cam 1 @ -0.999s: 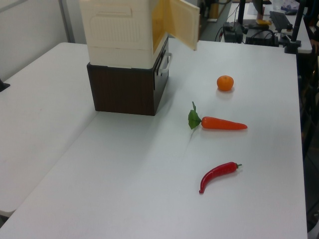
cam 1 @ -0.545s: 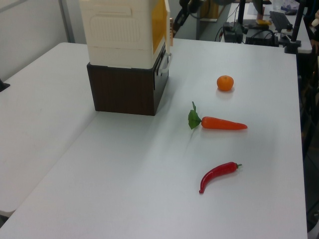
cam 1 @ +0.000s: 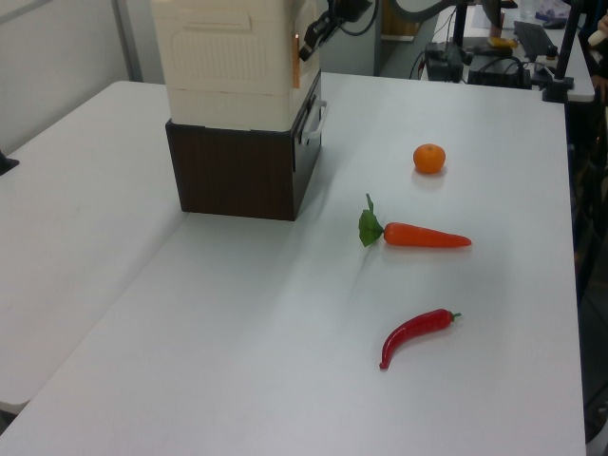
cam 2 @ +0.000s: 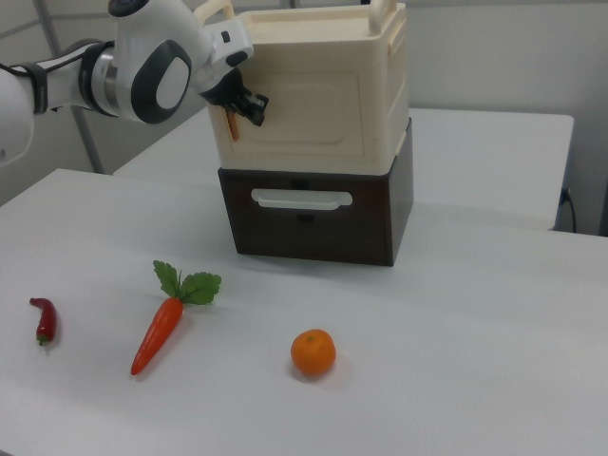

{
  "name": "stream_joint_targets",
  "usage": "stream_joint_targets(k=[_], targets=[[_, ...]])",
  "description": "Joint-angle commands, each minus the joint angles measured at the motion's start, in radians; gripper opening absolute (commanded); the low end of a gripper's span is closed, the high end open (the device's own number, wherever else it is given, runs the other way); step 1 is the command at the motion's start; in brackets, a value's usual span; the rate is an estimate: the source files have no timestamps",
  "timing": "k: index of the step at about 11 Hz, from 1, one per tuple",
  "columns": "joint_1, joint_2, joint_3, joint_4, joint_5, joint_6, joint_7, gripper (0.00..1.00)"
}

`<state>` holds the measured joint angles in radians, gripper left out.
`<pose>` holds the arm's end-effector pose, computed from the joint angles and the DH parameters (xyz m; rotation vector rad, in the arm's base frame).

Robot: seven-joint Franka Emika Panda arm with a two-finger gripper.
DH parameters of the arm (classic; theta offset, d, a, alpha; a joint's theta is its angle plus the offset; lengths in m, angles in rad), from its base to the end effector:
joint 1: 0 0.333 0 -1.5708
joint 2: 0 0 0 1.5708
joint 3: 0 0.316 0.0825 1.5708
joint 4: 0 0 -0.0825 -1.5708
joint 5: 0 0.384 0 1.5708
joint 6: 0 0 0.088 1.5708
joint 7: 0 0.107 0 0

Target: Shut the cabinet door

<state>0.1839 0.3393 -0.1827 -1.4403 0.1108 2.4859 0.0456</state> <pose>0.7106 0.0228 0.5836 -2.8898 0.1076 -1.0733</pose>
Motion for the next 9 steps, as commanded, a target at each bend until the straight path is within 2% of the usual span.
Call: stream_joint_targets(k=[1, 3, 5, 8, 9], targets=[[0.006, 0.024, -0.001, 0.037, -0.003, 0.051, 0.086, 0.03], [0.005, 0.003, -0.001, 0.025, -0.019, 0.025, 0.074, 0.03], [-0.004, -0.034, -0.001, 0.006, -0.029, -0.152, 0.071, 0.03], [-0.098, -0.101, 0.078, 0.000, -0.031, -0.485, 0.077, 0.07], [-0.125, -0.130, 0.086, -0.009, -0.031, -0.566, 0.079, 0.07]])
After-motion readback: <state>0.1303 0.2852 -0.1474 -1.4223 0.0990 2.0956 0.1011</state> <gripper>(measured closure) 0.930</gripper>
